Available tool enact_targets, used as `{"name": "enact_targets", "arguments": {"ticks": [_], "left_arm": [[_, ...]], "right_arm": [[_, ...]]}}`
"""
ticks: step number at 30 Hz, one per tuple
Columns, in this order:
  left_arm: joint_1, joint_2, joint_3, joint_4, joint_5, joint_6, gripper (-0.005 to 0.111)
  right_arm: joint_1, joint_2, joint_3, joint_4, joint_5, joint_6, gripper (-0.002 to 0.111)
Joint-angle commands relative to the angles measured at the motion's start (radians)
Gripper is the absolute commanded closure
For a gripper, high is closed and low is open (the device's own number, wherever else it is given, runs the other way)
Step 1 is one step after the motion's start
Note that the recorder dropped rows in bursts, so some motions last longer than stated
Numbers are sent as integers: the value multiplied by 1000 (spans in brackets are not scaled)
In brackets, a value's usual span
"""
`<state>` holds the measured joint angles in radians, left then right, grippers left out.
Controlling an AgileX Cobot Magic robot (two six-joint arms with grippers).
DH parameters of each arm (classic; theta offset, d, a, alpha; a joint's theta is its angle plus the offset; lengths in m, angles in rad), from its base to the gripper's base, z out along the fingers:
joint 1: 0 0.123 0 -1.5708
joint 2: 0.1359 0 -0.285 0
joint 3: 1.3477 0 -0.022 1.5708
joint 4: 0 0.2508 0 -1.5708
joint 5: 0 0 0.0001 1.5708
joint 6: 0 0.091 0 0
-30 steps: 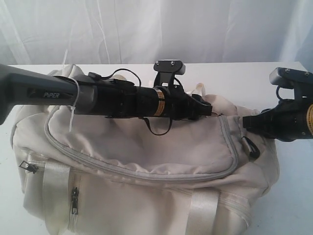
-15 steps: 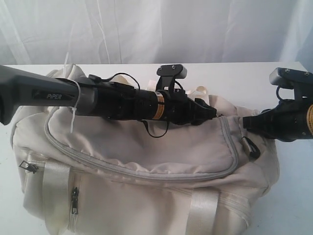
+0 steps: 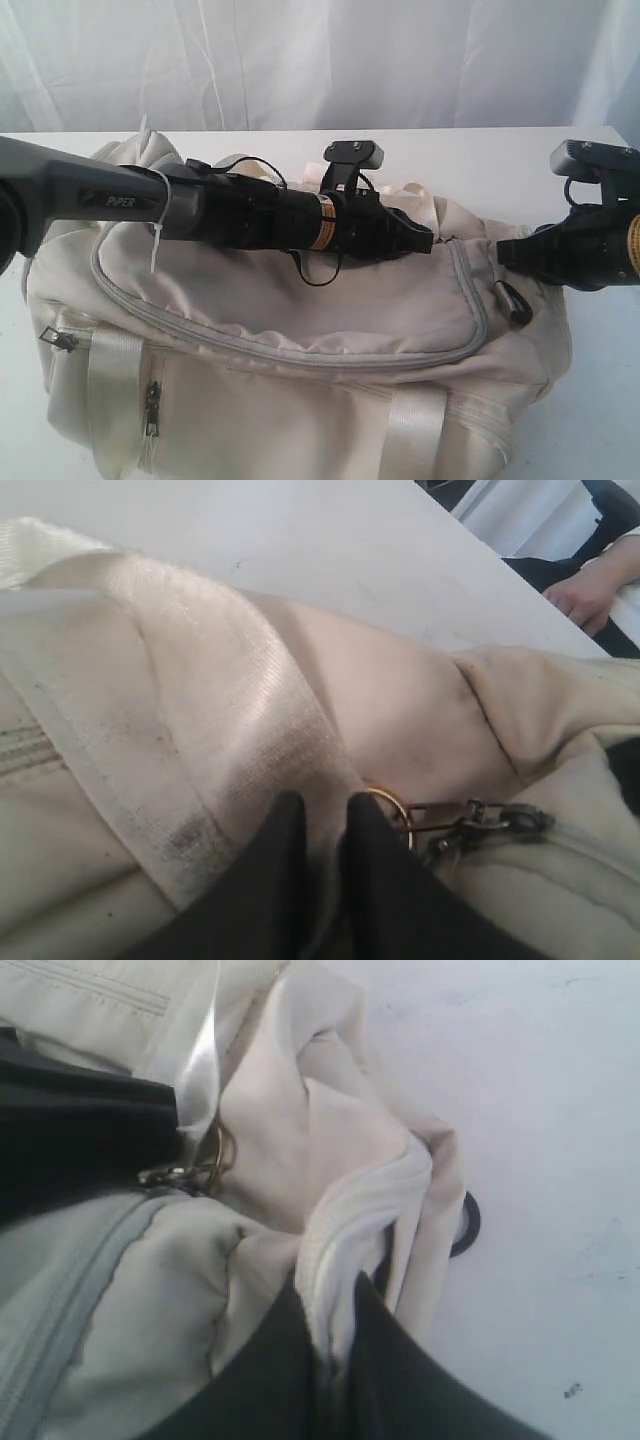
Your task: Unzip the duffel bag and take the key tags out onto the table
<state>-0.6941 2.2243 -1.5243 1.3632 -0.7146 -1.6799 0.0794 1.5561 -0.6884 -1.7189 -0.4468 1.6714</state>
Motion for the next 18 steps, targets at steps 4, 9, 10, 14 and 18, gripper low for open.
{"name": "enact_targets", "arguments": {"ticks": [4,9,10,14,18], "left_arm": [[33,27,22,-26,-146,46,107],[80,10,22,-108,-286,46,107],[90,7,22,-110,-308,46,107],[106,-3,22,-103,-373,46,107],[119,-3,22,-133,-450,46,107]], "right_arm": [[-9,1,12,-25,24,-16,108],[-9,1,12,-25,24,-16,108],[-9,1,12,-25,24,-16,108],[-9,-3,-6,-25,24,-16,106],[-9,-30,-25,-25,21,-16,86]]}}
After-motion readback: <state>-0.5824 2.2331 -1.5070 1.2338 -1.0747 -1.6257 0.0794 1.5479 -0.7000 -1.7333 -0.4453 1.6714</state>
